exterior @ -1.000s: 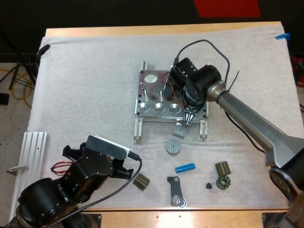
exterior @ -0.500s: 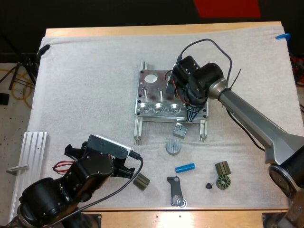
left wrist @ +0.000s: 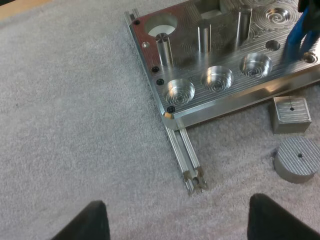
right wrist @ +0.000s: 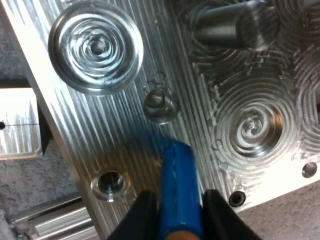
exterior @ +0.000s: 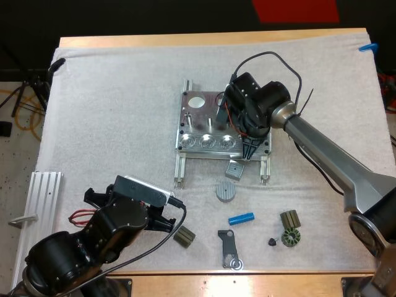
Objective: Load cells from right to left
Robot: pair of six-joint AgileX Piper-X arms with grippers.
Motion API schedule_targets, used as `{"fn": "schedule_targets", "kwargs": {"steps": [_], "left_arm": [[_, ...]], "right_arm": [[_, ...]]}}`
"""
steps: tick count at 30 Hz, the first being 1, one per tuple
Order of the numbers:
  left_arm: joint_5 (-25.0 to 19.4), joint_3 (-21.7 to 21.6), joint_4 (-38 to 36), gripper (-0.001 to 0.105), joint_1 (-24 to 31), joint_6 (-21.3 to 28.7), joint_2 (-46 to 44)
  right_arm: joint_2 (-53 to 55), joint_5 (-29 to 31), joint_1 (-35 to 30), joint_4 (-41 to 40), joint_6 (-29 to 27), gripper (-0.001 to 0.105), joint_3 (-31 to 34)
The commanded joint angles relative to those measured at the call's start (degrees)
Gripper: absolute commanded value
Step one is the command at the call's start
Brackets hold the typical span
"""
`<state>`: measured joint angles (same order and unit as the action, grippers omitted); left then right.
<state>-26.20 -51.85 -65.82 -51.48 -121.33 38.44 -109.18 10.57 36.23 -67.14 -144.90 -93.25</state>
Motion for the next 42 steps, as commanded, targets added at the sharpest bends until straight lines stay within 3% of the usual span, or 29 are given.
{"fn": "schedule_targets", "kwargs": {"steps": [1,3,6,8,10,30,34,42], "left_arm": [[-0.49,0.0,0.48,0.058,-0.33,-0.08,-0.17],[-0.49,0.0,0.48,0.058,-0.33,-0.09,-0.17],[-0.49,0.0,0.48,0.058,-0.33,-0.09,-0.17],[-0.49,0.0,0.48,0.058,-0.33,-0.09,-0.17],[-0.49,0.0,0.48,0.058,-0.33,-0.09,-0.17],[-0.49,0.0,0.48,0.058,-0.33,-0.09,-0.17],[-0.49,0.0,0.48,0.058,-0.33,-0.09,-0.17],[-0.49,0.0,0.48,0.058,-0.33,-0.09,-0.17]], "right_arm": [[-0.49,-0.93,-0.23,0.58,-0.37,0.01,-0.09],[-0.49,-0.93,-0.23,0.76,-0.38,0.012,-0.09],[-0.49,-0.93,-0.23,0.74,-0.38,0.025,-0.09],[-0.49,-0.68,-0.23,0.99,-0.38,0.039,-0.09],[-0.49,-0.14,-0.23,1.68,-0.38,0.043,-0.09],[5.55,-0.1,-0.02,6.87,2.94,0.043,-0.09],[6.41,3.86,-0.02,6.62,3.31,0.043,-0.09],[6.4,5.67,-0.02,4.91,3.61,0.043,0.63]]}}
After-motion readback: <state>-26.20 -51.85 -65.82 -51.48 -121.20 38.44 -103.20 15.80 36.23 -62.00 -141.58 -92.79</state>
